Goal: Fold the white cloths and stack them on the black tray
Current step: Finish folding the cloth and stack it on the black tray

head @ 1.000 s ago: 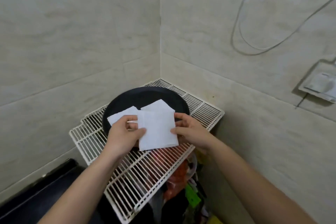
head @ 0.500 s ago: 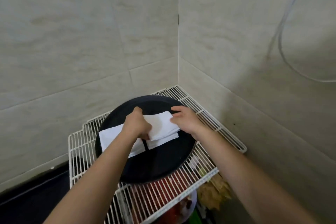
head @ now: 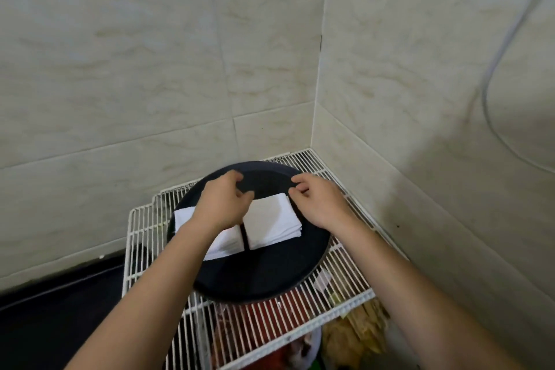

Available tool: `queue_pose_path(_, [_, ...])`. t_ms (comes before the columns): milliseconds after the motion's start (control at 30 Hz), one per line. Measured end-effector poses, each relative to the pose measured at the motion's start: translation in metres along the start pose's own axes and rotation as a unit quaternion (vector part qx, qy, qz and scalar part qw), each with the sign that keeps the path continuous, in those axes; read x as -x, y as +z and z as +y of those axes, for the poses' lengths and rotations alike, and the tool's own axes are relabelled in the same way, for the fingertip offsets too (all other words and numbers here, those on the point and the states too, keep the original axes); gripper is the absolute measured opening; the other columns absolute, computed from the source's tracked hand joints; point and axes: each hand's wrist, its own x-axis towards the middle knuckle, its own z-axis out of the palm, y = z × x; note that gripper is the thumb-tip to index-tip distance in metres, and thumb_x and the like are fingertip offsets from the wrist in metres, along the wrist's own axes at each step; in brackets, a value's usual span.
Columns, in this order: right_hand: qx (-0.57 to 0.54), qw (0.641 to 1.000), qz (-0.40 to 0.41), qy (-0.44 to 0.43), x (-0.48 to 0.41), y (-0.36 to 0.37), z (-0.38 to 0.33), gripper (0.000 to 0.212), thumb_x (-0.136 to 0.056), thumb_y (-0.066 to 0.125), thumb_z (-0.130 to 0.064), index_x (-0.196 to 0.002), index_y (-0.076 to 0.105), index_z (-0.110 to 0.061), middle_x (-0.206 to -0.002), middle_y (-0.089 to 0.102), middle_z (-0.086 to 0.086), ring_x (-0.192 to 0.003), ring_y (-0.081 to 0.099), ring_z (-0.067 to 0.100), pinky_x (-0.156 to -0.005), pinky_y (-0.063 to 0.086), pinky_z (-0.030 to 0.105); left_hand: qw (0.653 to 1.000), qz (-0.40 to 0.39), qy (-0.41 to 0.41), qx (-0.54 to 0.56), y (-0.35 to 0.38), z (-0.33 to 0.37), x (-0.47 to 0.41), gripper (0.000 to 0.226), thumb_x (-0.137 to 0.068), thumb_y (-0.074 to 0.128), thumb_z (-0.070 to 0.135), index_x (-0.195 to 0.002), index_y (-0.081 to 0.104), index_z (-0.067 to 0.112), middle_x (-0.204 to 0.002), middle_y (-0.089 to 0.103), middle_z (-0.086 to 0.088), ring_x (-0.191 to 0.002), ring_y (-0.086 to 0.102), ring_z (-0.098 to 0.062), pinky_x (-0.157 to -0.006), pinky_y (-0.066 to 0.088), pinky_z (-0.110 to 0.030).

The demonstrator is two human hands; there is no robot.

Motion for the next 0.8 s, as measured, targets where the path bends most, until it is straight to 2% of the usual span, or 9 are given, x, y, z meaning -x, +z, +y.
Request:
queue_pose_path(33, [-0.006, 0.999, 0.023, -0.026, 0.002, -0.001, -0.006, 0.038, -0.097, 0.055, -0.038, -0.133, 0.059, -0.024, -0.122, 0.066, -0.005, -0.112, 0.061, 0.014, -0.096, 0.049, 0.033, 0.997, 0.033, 0.035, 0.057, -0.008, -0.004, 0.01, 0.04, -0.093, 0.062, 0.03, -0.129, 0.055, 0.015, -0.095, 0.07, 0.003, -0.079, 0.069, -0.021, -0.078, 0.057, -0.038])
queue_pose_path(100, [-0.013, 0.995, 0.054, -0.08, 0.009, 0.001, -0.021, 0.042, -0.101, 0.05, -0.039, -0.138, 0.054, -0.021, -0.133, 0.059, -0.002, -0.12, 0.057, 0.015, -0.102, 0.046, 0.034, 0.985, 0.111, 0.114, 0.059, -0.022, -0.017, 0.032, 0.039, -0.096, 0.058, 0.032, -0.131, 0.056, 0.015, -0.115, 0.067, -0.002, -0.097, 0.067, -0.021, -0.089, 0.054, -0.041])
queue_pose_path(167, [-0.004, 0.99, 0.06, -0.131, 0.017, 0.012, -0.04, 0.047, -0.102, 0.046, -0.04, -0.145, 0.046, -0.02, -0.145, 0.049, 0.001, -0.132, 0.046, 0.017, -0.109, 0.039, 0.034, 0.969, 0.185, 0.159, -0.029, -0.035, -0.042, 0.058, 0.044, -0.1, 0.051, 0.038, -0.138, 0.051, 0.016, -0.14, 0.052, -0.007, -0.125, 0.053, -0.025, -0.102, 0.047, -0.043])
queue_pose_path(233, [0.023, 0.983, 0.054, -0.174, 0.024, 0.028, -0.06, 0.053, -0.103, 0.043, -0.043, -0.151, 0.037, -0.02, -0.155, 0.037, 0.003, -0.143, 0.033, 0.019, -0.116, 0.029, 0.037, 0.951, 0.228, 0.165, -0.129, -0.046, -0.071, 0.082, 0.054, -0.1, 0.043, 0.045, -0.145, 0.044, 0.016, -0.156, 0.033, -0.014, -0.142, 0.034, -0.032, -0.11, 0.036, -0.048])
queue_pose_path(367, [0.074, 0.957, 0.009, -0.28, 0.047, 0.091, -0.121, 0.063, -0.103, 0.037, -0.05, -0.157, 0.022, -0.023, -0.167, 0.01, 0.007, -0.153, 0.007, 0.024, -0.123, 0.012, 0.041, 0.937, 0.253, 0.056, -0.235, -0.075, -0.152, 0.141, 0.067, -0.098, 0.034, 0.055, -0.155, 0.028, 0.02, -0.165, 0.008, -0.016, -0.153, 0.005, -0.032, -0.117, 0.023, -0.056])
queue_pose_path(500, [0.087, 0.924, -0.036, -0.369, 0.081, 0.148, -0.177, 0.068, -0.102, 0.037, -0.053, -0.16, 0.009, -0.028, -0.168, -0.006, 0.004, -0.153, -0.008, 0.022, -0.123, -0.002, 0.04, 0.922, 0.264, -0.037, -0.281, -0.107, -0.218, 0.197, 0.073, -0.096, 0.03, 0.06, -0.156, 0.025, 0.019, -0.164, 0.002, -0.02, -0.152, 0.0, -0.036, -0.116, 0.019, -0.061])
queue_pose_path(800, [0.072, 0.88, -0.076, -0.464, 0.21, 0.286, -0.311, 0.07, -0.102, 0.037, -0.052, -0.16, 0.006, -0.027, -0.168, -0.008, 0.005, -0.154, -0.009, 0.024, -0.125, 0.002, 0.046, 0.888, 0.275, -0.166, -0.328, -0.187, -0.365, 0.38, 0.076, -0.094, 0.03, 0.06, -0.157, 0.022, 0.018, -0.164, 0.001, -0.021, -0.152, 0.0, -0.039, -0.114, 0.019, -0.065])
